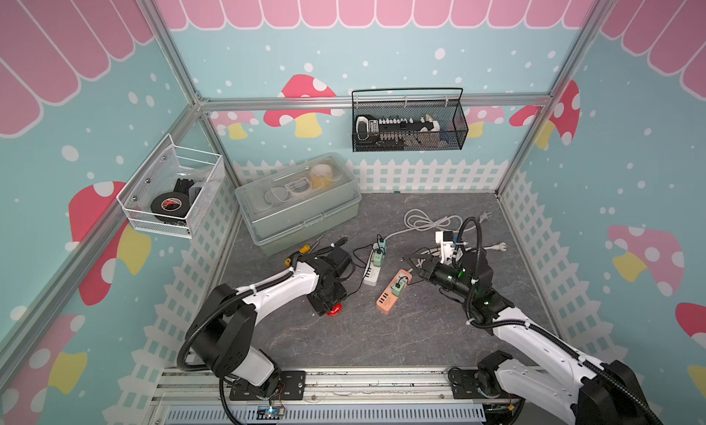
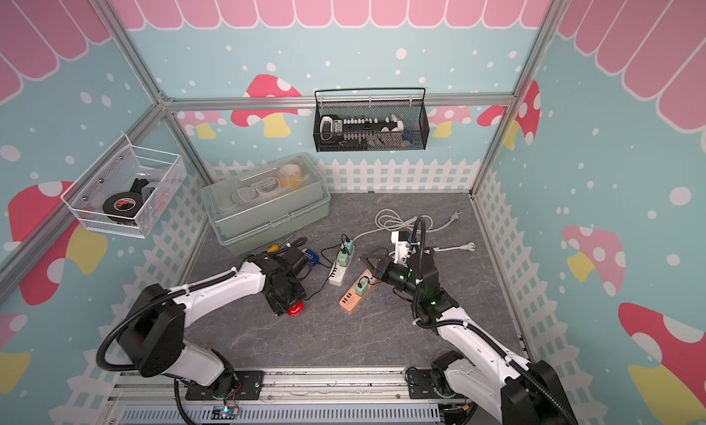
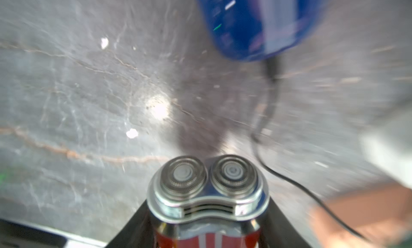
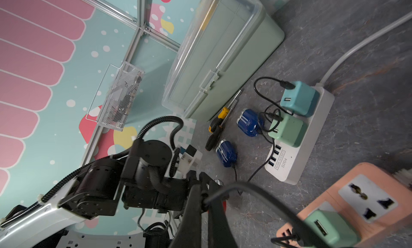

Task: Charge the electric shaver
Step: Pick up the electric shaver from the center of the board, then insert the charging cable into the electric shaver.

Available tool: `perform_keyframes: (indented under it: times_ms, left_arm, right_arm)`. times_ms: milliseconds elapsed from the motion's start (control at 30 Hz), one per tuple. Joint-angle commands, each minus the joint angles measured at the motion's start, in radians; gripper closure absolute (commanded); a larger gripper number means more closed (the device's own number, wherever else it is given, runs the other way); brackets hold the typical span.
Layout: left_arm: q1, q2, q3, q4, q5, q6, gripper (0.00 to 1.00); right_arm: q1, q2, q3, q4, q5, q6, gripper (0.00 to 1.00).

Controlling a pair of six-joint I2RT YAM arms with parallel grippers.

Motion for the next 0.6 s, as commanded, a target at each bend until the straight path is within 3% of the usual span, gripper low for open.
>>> perform_keyframes:
  times_ms: [0,300,567]
  left_arm:
    - [0.059,-0.106,0.100,-0.026,0.072,-0.184,1.00]
    - [0.100,-0.047,0.217,0.256,0.292,-0.629,1.00]
    - [0.101,-0.052,0.148,0.597,0.315,-1.015,1.00]
  right_arm:
    - [0.025,-0.007,-0.018,0.092,0.151,-0.062,1.00]
    - [0.106,0.154,0.077,0.287,0.253,-0.097,1.00]
    - [0.177,0.253,0.144,0.369,0.353,-0.157,1.00]
